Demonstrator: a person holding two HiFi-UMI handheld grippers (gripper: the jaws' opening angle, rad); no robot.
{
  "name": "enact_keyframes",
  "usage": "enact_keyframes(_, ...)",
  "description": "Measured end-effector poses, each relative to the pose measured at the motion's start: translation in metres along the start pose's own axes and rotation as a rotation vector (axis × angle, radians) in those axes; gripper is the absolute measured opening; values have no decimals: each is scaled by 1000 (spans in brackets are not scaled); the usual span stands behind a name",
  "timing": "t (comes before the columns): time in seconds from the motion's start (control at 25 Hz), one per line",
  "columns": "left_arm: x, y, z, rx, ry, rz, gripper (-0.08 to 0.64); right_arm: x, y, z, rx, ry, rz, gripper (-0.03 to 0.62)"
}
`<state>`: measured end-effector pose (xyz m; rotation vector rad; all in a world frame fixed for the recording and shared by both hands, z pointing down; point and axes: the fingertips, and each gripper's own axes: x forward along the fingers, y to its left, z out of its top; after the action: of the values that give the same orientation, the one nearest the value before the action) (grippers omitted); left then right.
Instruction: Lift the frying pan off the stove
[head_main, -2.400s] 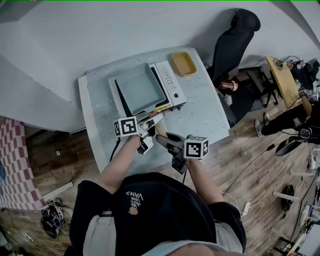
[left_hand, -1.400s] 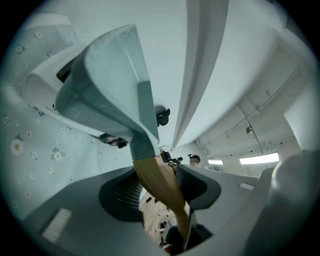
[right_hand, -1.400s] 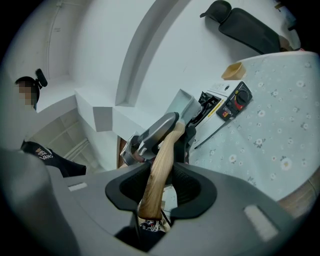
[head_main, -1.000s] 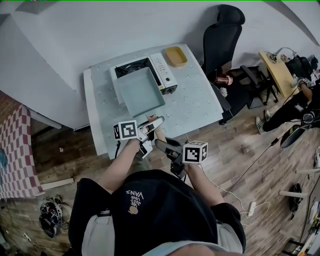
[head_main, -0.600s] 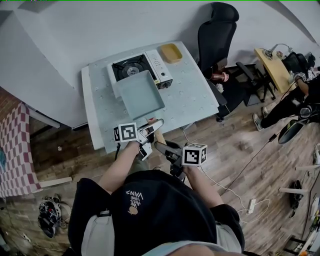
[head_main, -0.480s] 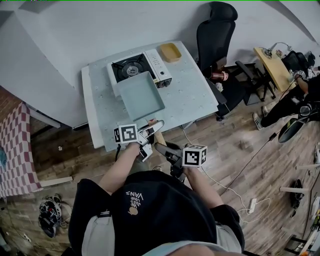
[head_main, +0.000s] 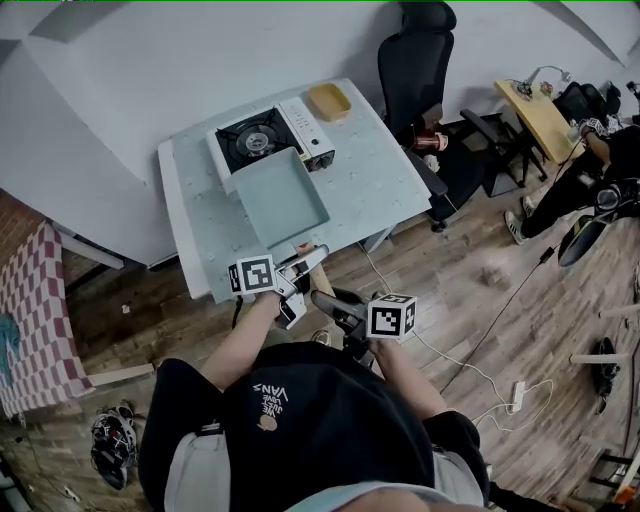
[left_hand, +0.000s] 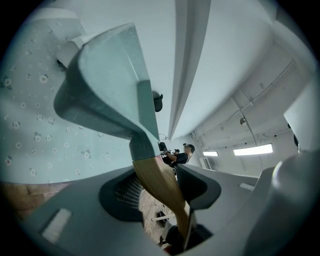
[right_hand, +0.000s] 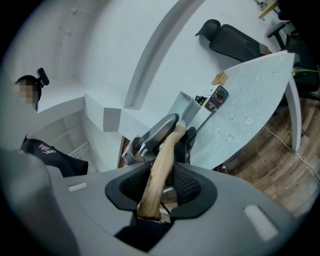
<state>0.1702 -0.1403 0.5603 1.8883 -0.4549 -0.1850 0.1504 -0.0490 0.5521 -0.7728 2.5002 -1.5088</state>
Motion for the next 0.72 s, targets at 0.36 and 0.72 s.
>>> enact_keyframes(0.36,-15,-8,-15,8,98,-34,204,6,17,-19,21,-87,-58,143)
enact_keyframes(0.72,-56,-9,-29,23,203,-52,205,31,42,-54,49,-178,-97,144)
